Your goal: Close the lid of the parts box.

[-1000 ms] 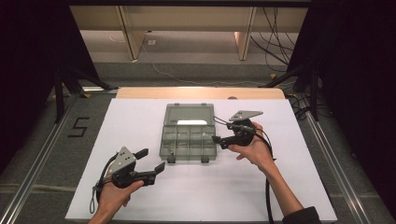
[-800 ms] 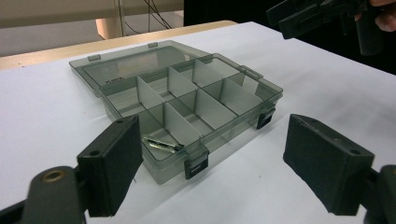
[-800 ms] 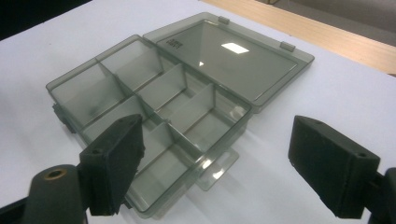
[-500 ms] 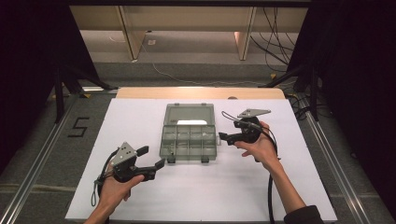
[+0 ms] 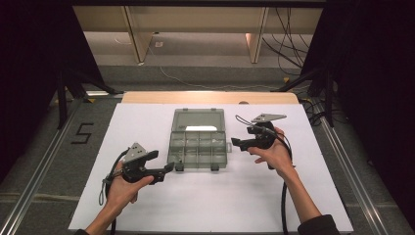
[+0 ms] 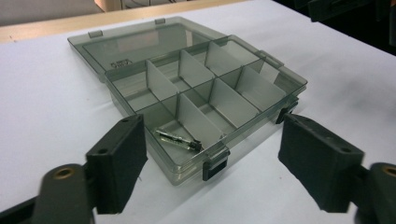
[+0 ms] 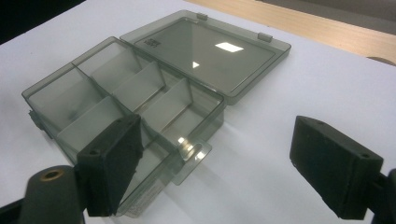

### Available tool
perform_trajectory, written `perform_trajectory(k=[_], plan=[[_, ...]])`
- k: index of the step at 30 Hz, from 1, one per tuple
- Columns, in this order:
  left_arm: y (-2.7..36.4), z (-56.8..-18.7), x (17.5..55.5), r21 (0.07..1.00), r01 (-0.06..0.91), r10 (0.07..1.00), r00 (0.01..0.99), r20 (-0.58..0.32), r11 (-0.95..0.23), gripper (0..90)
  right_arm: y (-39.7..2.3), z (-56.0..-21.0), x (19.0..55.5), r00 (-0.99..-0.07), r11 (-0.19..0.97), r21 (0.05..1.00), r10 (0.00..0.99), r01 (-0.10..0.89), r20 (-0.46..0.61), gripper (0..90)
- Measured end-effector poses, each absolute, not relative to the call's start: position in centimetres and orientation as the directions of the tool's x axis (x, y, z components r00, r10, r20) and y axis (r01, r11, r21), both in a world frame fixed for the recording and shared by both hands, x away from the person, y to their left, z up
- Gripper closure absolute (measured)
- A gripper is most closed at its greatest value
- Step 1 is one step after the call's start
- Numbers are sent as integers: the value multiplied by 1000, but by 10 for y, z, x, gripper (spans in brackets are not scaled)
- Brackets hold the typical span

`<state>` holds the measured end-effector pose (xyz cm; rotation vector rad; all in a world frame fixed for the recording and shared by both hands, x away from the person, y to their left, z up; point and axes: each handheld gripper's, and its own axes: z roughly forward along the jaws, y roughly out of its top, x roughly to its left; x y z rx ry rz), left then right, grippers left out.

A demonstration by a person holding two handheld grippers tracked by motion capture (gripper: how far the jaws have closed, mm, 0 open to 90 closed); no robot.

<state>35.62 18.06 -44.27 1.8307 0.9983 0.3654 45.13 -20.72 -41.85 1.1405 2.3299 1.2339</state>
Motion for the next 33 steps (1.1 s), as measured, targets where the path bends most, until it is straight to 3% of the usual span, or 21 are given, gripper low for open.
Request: perform_trajectory(k=[18,33], plan=[[173,-451,402,732,595,780,610,-143,-331,506,-212,-420,454,-648,324,782,750,532,130,183],[171,-460,416,695,632,797,587,-142,-342,705,-212,-423,458,-642,325,777,756,539,128,186]])
